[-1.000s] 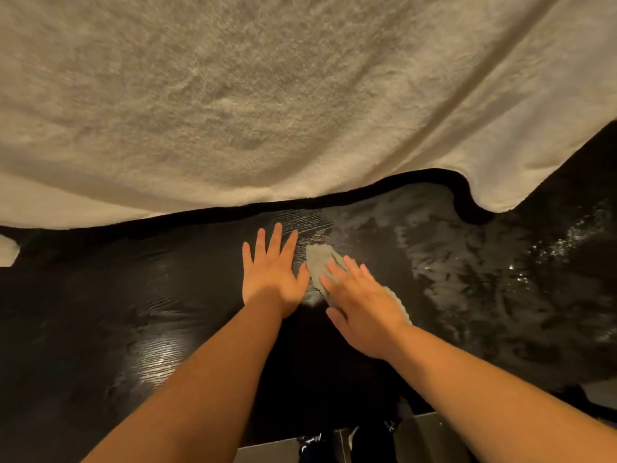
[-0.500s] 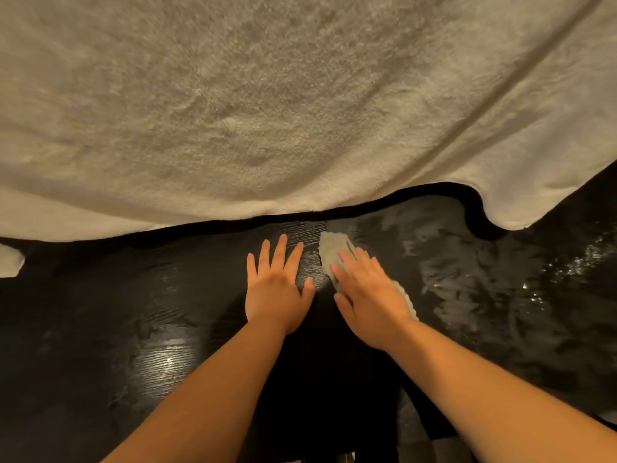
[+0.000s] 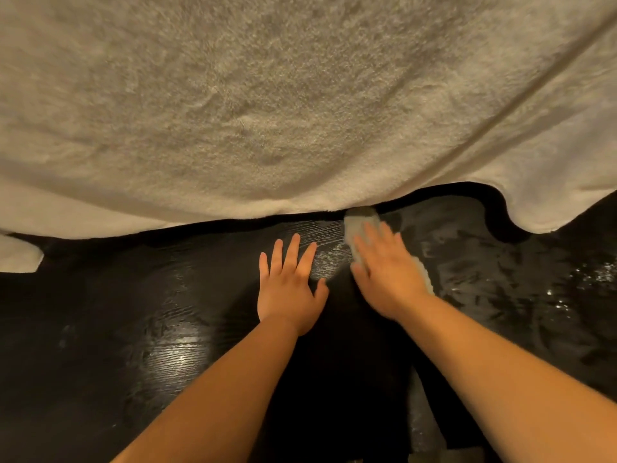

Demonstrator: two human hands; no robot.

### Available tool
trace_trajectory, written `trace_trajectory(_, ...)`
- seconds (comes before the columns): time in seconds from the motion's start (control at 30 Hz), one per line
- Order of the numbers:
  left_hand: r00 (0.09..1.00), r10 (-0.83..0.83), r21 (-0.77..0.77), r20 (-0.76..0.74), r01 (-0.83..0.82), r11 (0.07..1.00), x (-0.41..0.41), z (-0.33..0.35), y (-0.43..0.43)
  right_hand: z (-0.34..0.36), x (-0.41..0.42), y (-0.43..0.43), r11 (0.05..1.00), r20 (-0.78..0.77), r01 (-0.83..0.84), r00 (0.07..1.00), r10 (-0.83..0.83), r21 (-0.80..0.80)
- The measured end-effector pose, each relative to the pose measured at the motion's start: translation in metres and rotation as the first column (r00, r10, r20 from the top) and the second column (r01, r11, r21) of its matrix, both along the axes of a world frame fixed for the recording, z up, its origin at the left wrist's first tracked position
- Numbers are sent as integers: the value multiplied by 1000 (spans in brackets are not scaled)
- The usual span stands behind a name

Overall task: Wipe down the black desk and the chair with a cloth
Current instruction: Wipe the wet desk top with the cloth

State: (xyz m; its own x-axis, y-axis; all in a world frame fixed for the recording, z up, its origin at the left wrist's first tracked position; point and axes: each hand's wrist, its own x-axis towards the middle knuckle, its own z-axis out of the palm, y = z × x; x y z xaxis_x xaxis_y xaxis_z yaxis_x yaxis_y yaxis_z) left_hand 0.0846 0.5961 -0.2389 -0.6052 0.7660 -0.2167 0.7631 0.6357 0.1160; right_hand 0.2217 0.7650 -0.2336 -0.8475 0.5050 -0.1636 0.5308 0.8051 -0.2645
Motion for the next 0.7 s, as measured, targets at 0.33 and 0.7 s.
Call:
trace_trajectory(0.33, 999, 25, 22, 27, -26, 999, 1, 1, 0, -11, -10, 55, 992, -22, -108, 994, 110, 65)
trace_trajectory(0.7, 999, 20, 7, 31, -20, 1000, 1, 1, 1, -1, 12, 12, 957, -8, -287, 958, 288, 35)
